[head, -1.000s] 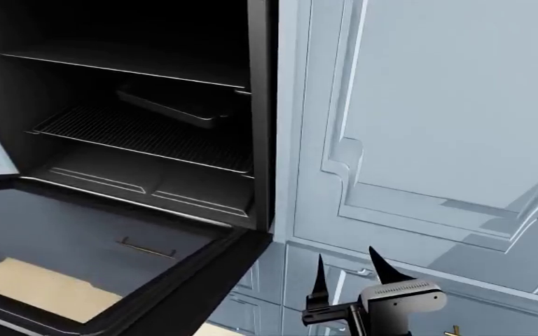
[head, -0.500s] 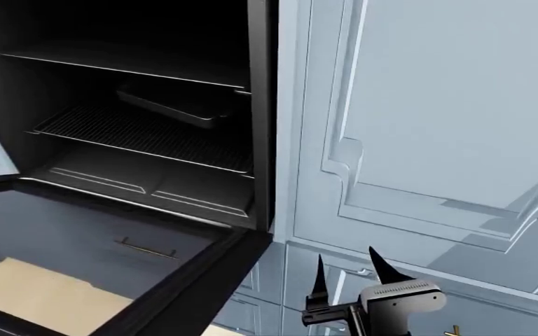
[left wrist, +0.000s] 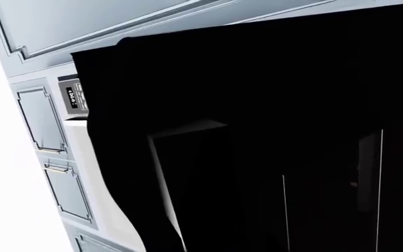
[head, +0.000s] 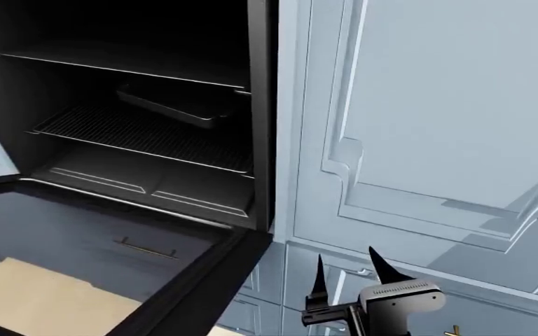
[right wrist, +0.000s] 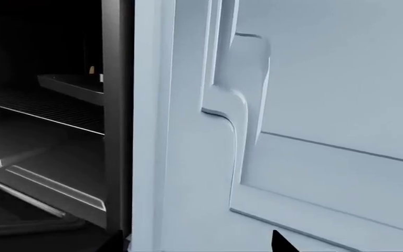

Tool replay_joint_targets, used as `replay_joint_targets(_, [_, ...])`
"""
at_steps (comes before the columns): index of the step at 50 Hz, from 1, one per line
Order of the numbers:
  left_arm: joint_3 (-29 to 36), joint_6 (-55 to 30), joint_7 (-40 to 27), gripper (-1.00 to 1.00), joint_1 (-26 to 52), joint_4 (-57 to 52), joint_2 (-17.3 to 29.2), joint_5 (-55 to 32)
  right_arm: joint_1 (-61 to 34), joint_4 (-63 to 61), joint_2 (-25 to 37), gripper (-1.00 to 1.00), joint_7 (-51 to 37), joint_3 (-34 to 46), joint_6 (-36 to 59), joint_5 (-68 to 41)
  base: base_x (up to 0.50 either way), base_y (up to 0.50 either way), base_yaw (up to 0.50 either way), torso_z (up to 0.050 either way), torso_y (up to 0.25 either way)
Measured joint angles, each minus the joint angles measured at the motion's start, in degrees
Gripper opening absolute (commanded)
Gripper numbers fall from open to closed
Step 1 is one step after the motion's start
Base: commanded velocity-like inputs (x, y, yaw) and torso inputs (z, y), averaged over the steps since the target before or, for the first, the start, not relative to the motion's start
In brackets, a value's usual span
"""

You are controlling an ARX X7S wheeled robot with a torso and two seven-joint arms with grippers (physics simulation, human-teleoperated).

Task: Open the oven door

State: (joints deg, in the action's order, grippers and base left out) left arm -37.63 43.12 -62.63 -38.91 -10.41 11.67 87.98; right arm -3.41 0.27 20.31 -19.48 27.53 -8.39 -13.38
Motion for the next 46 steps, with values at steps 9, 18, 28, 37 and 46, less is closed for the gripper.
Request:
replay_joint_targets(9, [1.0, -0.18, -3.31, -1.0, 0.72, 2.6, 0.05, 1.55, -0.06, 0.08, 0.05, 1.0, -0.02, 0.07, -0.05, -0.14, 0.0, 0.0, 0.0, 0.001, 0.002])
replay_joint_targets(18, [1.98, -0.53, -6.22, -1.0, 1.36, 4.88, 0.24, 2.86, -0.13, 0.15, 0.1, 1.0, -0.01, 0.17, -0.09, -0.28, -0.01, 0.0, 0.0, 0.001, 0.002])
replay_joint_targets(28, [3.18, -1.08, -9.74, -1.0, 2.19, 7.68, 0.57, 4.51, -0.16, 0.25, 0.15, 1.0, -0.05, 0.29, -0.2, -0.36, 0.0, 0.0, 0.0, 0.001, 0.002])
replay_joint_targets(37, [4.37, -1.72, -13.26, -1.0, 3.13, 10.66, 0.92, 6.24, -0.14, 0.14, 0.25, 1.0, -0.15, 0.37, -0.19, -0.42, 0.0, 0.0, 0.0, 0.001, 0.002])
replay_joint_targets(46, [5.64, -2.55, -16.87, -1.0, 4.18, 13.78, 1.31, 7.98, -0.13, 0.06, 0.33, 1.0, -0.24, 0.47, -0.21, -0.46, 0.0, 0.0, 0.0, 0.001, 0.001])
